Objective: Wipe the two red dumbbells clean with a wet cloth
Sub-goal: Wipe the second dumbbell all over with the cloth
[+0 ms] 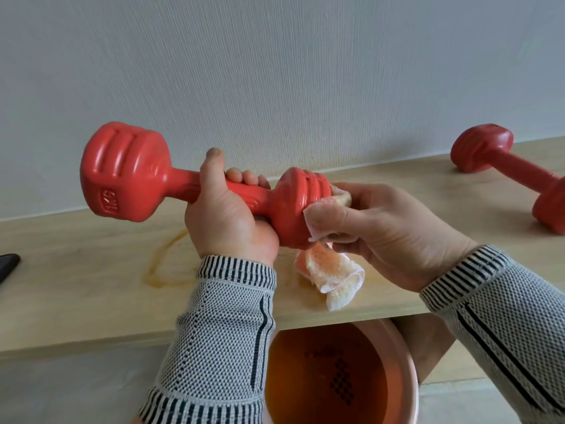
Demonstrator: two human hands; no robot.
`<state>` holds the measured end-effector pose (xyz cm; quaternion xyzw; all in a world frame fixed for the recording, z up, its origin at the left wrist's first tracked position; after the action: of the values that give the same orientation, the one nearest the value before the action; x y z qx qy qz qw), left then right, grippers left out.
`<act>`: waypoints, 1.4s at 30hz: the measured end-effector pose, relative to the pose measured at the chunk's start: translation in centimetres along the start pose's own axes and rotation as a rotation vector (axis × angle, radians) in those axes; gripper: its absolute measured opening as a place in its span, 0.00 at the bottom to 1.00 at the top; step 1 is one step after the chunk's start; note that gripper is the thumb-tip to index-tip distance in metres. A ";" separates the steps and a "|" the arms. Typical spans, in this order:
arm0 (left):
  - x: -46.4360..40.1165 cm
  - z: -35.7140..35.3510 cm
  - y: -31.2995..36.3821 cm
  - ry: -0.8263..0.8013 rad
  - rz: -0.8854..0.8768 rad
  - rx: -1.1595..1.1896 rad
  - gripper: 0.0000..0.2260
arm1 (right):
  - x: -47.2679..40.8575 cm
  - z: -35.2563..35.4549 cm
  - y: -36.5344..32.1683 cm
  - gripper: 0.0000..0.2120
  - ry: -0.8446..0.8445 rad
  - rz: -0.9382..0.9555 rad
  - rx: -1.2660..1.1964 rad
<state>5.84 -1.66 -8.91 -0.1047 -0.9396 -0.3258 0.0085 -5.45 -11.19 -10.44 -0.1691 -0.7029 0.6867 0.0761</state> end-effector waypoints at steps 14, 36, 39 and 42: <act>0.8 -0.3 -0.3 -0.040 -0.064 -0.085 0.13 | 0.0 -0.2 0.2 0.25 0.082 -0.096 0.083; 1.2 -0.9 0.0 -0.107 -0.037 -0.052 0.12 | 0.0 -0.5 0.8 0.22 0.103 -0.156 -0.070; 1.2 -0.7 -0.1 -0.116 -0.033 -0.055 0.12 | -0.2 0.1 0.4 0.31 0.162 -0.164 -0.093; 1.0 -0.4 -0.1 -0.091 -0.048 -0.067 0.12 | -0.2 -0.4 0.3 0.23 0.065 -0.144 -0.019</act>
<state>4.80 -1.73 -8.57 -0.0968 -0.9298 -0.3522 -0.0456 -5.07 -10.91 -10.74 -0.1410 -0.7168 0.6671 0.1462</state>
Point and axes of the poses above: each hand's wrist, its own x-axis away from the middle knuckle, its own z-axis out of the back of the hand, y = z × x, the point moved 3 cm from there along -x, towards the middle knuckle, and after that the axes turned 2 degrees about y, right-handed, at the moved point
